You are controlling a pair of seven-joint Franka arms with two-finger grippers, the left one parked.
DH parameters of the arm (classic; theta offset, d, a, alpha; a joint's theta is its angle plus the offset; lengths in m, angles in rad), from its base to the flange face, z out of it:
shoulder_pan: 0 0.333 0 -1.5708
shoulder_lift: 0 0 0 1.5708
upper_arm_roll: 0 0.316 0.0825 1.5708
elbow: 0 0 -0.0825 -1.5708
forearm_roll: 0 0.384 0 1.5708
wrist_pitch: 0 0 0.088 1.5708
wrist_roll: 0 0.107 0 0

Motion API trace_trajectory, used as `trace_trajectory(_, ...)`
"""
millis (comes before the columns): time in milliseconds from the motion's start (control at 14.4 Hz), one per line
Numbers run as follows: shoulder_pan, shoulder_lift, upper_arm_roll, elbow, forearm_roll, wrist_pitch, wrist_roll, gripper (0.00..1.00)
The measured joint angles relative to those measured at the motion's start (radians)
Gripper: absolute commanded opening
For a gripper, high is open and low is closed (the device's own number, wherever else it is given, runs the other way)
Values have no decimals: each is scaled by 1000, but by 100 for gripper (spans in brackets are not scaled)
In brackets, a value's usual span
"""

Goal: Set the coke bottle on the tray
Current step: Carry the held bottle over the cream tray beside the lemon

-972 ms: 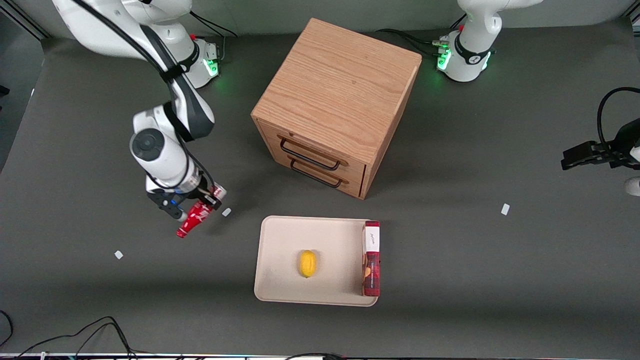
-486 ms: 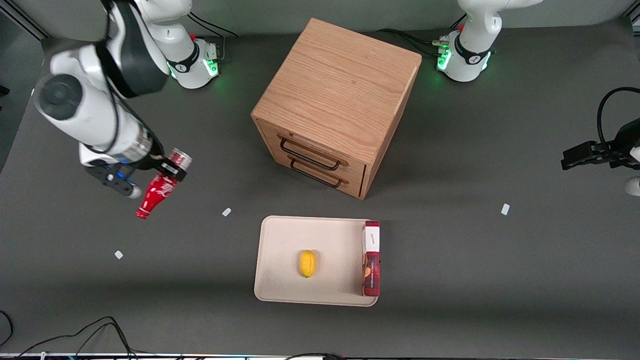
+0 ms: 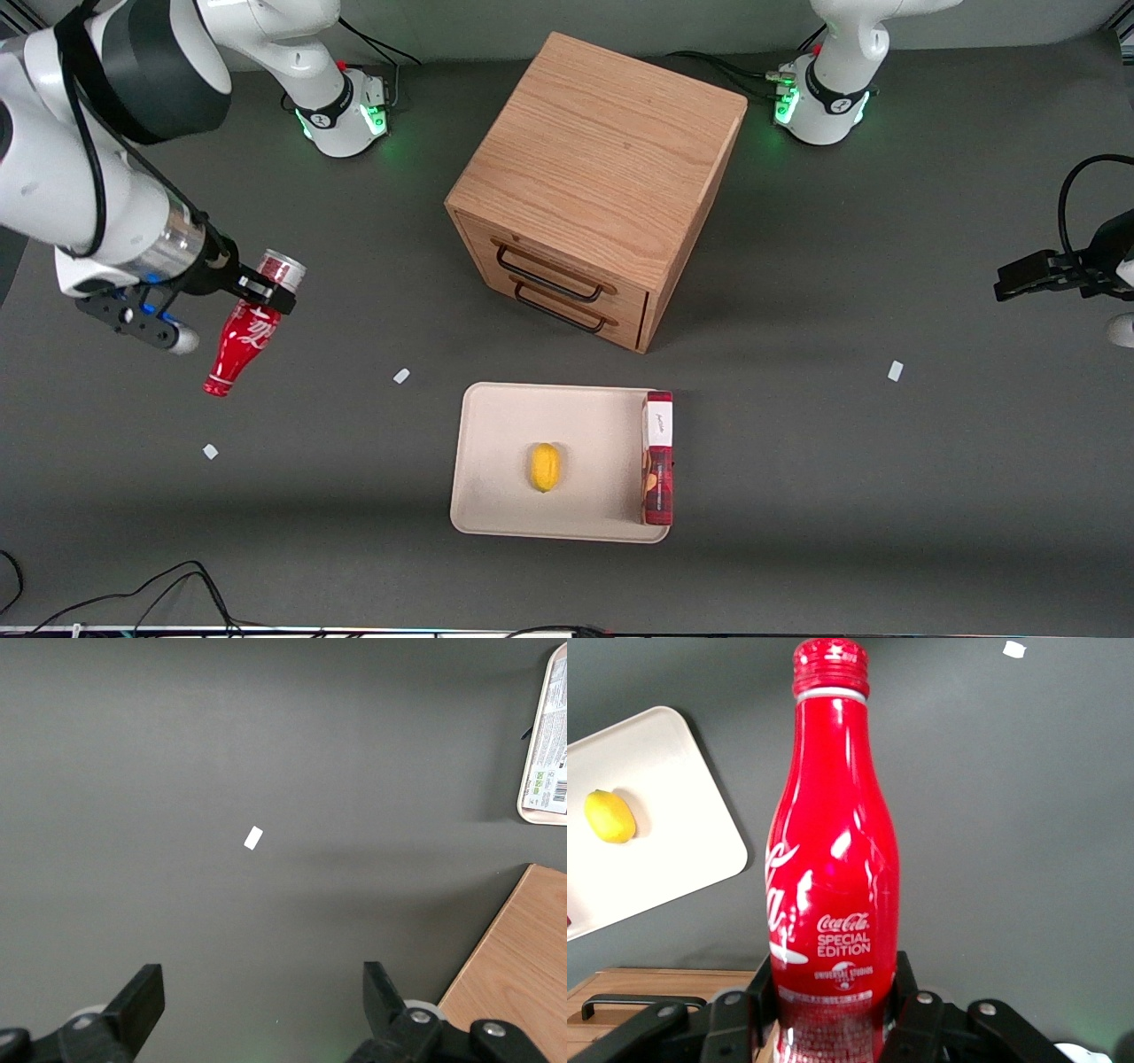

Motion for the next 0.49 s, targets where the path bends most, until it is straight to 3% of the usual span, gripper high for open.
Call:
trace_trajectory(278, 103, 316, -3, 265, -15, -17, -12, 0)
trace_trajectory(486, 194, 527, -16, 390, -35, 94, -12, 0)
